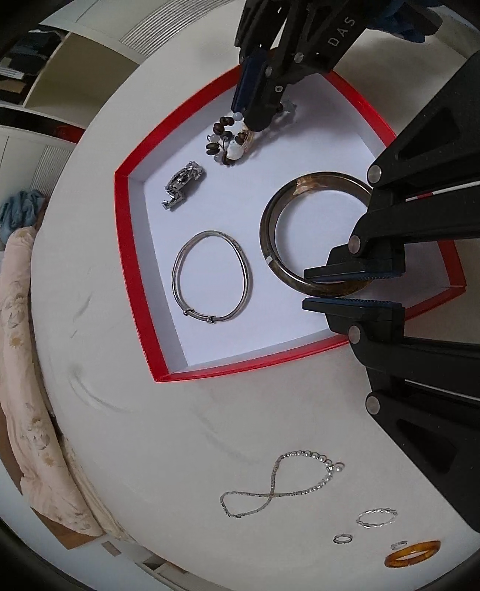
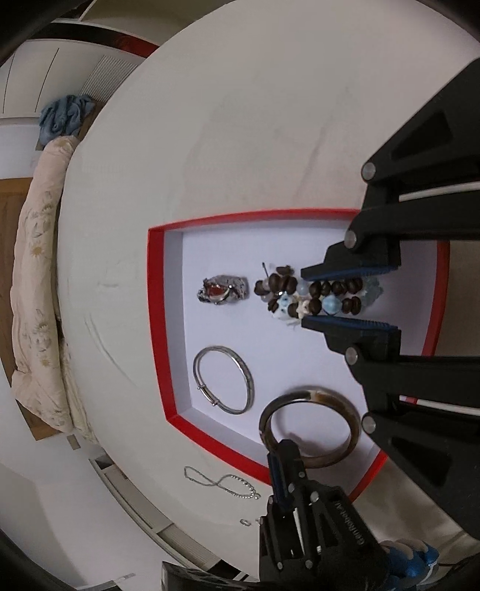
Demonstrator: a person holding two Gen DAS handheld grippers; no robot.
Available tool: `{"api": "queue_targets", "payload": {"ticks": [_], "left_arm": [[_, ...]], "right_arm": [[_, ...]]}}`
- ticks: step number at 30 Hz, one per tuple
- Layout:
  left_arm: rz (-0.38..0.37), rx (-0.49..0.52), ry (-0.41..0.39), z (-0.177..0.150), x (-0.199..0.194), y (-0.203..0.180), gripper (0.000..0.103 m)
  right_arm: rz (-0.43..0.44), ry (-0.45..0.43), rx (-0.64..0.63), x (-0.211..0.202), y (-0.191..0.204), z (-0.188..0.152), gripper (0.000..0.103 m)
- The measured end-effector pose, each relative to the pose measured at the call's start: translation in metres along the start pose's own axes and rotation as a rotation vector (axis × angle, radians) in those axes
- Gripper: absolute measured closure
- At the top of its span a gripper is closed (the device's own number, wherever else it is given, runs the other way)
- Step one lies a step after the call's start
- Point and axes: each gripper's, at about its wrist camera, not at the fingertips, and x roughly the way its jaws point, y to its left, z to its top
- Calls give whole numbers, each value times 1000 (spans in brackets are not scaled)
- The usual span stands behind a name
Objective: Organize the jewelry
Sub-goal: 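Carry dark bangle and beaded bracelet into the red box and release, then withdraw both grippers and move toward the amber bangle and hoops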
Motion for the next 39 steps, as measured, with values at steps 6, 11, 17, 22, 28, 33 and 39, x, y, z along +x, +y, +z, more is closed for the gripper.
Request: {"api": "queue_targets", "payload": {"ticks": [6,11,17,22,28,33,39], "left_arm": [[-33,-37,-22,2,-9,4,90],[-41,-57,-60,3,-34,12,78],[0,-63,-131,-9,-104,44,78],[85,-106,-218,-31,-181,98,78],[201,-199,-284,-84,-271,167,68],[262,-287,-331,-141,-327,209,61],[289,-347,-379,-199,-373,236,55]], "right_arm": [[-20,-12,7,-13,-3,0,67],[-34,-41,12,-38,1,3,60],[-59,-97,7,-93,9,6,60],[-77,-177,5,-159,21,7,60],[-75,-275,-8,-233,45,2,60],[-67,-332,-30,-279,71,-9,60],[-47,-393,-52,-324,108,-25,60]]}}
